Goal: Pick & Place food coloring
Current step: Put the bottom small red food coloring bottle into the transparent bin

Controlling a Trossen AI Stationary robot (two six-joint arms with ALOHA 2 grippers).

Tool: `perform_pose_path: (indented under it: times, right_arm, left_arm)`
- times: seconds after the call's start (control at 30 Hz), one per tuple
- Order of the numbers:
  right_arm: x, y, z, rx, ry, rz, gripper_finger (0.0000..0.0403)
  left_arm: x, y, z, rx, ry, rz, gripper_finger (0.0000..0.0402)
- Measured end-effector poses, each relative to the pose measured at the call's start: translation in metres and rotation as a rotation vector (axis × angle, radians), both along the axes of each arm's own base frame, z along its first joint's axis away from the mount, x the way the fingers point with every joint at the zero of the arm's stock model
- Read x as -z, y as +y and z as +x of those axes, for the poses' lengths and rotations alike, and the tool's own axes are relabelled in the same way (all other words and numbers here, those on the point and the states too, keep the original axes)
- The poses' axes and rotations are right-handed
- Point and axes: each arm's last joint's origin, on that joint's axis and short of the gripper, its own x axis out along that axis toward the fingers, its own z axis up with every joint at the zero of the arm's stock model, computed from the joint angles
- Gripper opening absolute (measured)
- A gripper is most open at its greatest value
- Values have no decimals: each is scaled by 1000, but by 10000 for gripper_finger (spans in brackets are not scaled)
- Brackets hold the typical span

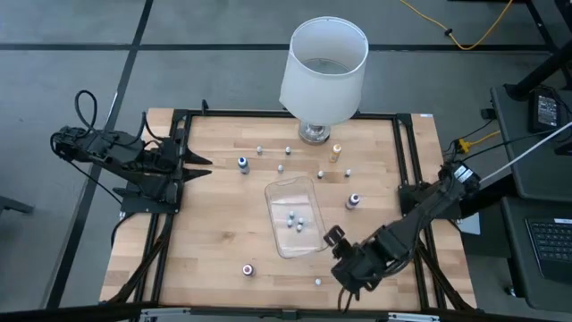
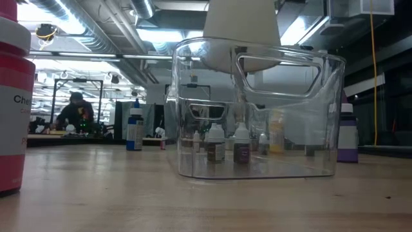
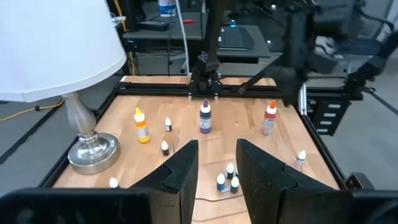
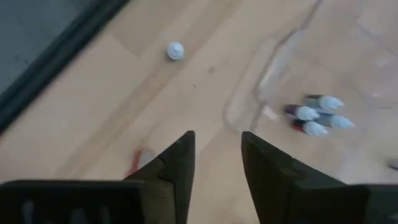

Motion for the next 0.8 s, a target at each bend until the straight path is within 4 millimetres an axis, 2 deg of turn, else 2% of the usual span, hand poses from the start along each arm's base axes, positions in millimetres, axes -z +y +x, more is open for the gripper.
perform_pose_path:
  times: [0.13, 0.3, 0.47, 0.8]
  right_arm:
    - [16, 8, 3, -9, -48, 63, 132]
    - [17, 16, 8, -31, -111, 111, 132]
    - [24, 16, 15, 40, -71, 153, 138]
    - [40, 19, 29, 73, -60, 184, 230]
  left_arm:
    - [0, 1, 0, -26, -2, -6, 104]
    - [0, 1, 0, -51, -3, 4, 104]
    - [0, 3, -1, -95, -4, 2, 104]
    - [1, 3, -2, -98, -3, -9, 104]
